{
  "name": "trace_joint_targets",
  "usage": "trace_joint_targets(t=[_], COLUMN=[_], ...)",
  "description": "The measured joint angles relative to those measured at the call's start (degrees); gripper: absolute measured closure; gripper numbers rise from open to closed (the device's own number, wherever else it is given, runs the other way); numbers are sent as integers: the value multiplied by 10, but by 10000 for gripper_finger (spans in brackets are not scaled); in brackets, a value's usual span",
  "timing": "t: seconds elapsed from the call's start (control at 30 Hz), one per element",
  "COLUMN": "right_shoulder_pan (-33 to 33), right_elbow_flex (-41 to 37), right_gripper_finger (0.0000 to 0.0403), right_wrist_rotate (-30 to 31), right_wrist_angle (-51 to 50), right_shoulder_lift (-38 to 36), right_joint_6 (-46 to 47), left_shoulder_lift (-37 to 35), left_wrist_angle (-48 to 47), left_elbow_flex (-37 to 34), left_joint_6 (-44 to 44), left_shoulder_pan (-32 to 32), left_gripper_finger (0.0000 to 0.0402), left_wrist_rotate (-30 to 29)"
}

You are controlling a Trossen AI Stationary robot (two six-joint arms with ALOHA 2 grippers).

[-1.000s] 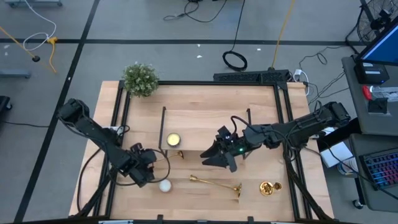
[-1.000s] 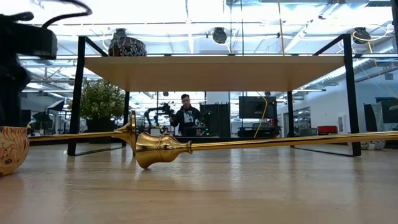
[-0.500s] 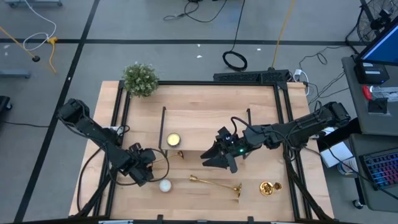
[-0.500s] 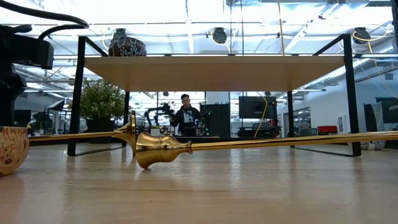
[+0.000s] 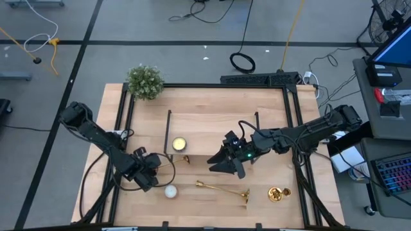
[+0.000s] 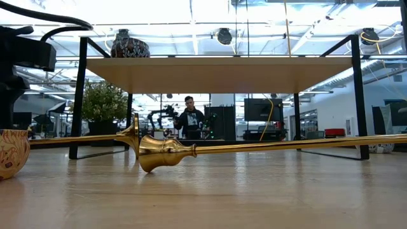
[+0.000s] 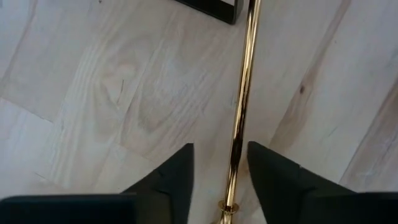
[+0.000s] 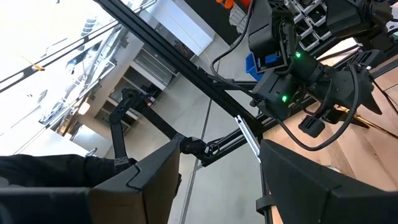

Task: Pick & Place candle stick holders
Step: Put the left gold candle holder on the shelf

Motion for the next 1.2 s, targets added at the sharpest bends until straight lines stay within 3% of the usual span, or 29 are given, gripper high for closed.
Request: trace_joint_targets(t=[0.3,0.4,0.93,1.2], right_shoulder_pan=[0,0,2,2], right_elbow_flex=[0,0,0,0], right_gripper_finger=[184,184,184,184], right_wrist_rotate=[0,0,0,0], right_wrist_angle=[0,0,-3,-4], right_shoulder_lift=[0,0,0,0], right_joint_6=[0,0,-1,0], left_shoulder_lift=[0,-1,0,-2], left_wrist_angle=[0,2,9,92], left_elbow_flex=[0,1,-16,-54], left_joint_6=[2,2,12,9], left_shoulder_pan=[0,0,12,14], left_gripper_finger=[379,393,253,249], left_wrist_rotate=[12,12,28,67])
